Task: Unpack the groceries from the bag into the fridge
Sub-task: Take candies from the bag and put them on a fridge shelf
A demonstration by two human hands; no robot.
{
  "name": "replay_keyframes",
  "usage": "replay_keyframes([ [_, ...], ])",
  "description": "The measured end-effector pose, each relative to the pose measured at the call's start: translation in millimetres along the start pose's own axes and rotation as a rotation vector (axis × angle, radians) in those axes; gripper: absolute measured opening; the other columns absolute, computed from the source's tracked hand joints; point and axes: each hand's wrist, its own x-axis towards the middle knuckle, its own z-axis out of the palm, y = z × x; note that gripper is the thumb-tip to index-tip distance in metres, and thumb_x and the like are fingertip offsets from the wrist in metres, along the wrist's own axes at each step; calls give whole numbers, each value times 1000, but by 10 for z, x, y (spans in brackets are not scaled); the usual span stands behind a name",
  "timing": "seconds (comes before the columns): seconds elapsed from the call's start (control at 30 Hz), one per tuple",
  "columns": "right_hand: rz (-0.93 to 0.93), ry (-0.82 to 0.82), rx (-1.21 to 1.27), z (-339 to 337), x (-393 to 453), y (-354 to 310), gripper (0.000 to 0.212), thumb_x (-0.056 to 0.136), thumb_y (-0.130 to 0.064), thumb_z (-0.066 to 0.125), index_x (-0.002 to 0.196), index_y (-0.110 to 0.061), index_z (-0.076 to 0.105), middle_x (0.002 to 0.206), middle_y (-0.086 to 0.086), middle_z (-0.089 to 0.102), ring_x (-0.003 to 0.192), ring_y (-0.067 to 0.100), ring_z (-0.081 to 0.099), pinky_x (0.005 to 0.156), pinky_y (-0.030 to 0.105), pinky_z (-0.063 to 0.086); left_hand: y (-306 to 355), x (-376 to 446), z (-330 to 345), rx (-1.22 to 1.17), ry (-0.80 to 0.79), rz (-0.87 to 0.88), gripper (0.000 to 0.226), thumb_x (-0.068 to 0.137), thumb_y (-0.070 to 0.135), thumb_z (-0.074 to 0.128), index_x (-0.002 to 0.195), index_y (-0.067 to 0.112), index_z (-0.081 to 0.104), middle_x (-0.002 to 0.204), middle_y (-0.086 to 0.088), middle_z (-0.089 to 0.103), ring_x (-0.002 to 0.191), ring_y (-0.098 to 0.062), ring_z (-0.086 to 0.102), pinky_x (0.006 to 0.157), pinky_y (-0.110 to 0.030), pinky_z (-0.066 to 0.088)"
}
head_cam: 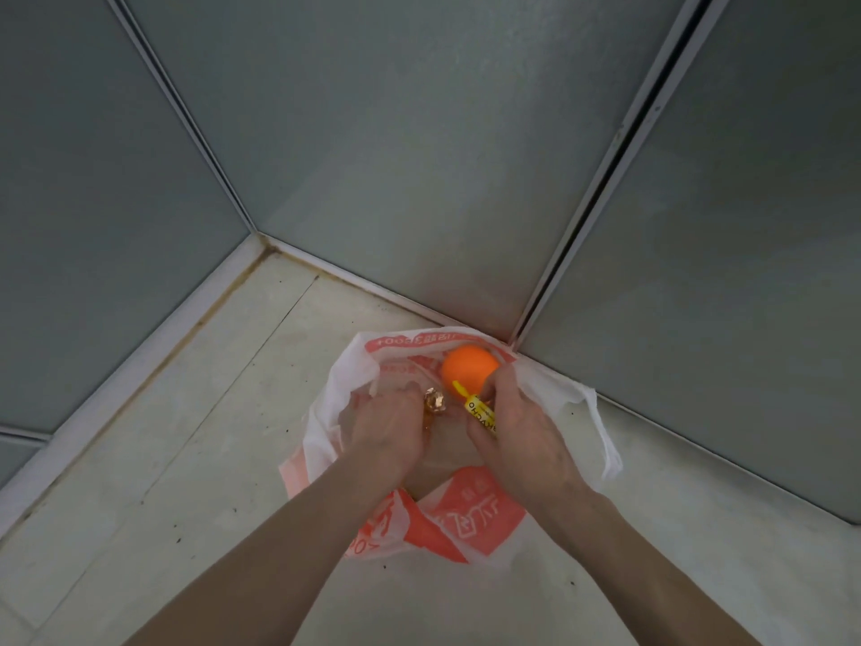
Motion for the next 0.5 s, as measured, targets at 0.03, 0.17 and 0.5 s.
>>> replay_keyframes([
  [0.03,-5,0,0,13,-5,29,28,99,-30,59,110,-24,34,97,-2,59,88,27,63,68,43,50,14,19,-9,74,-18,18,25,98,22,55,123,19,56,120,-3,70,113,-27,65,100,-42,48],
  [0.17,-23,11,19,38,-22,99,28,102,-27,56,115,-29,31,92,-6,56,78,22,58,58,34,37,59,16,-62,150,9,65,32,97,9,54,128,16,61,131,-7,64,120,-28,63,101,-42,50],
  [0.5,103,-8,161,86,48,-10,27,97,-30,61,115,-25,42,88,-2,60,78,19,60,64,37,46,-187,-389,-363,-792,238,-29,12,100,31,61,104,22,54,82,2,65,73,-16,64,63,-37,51],
])
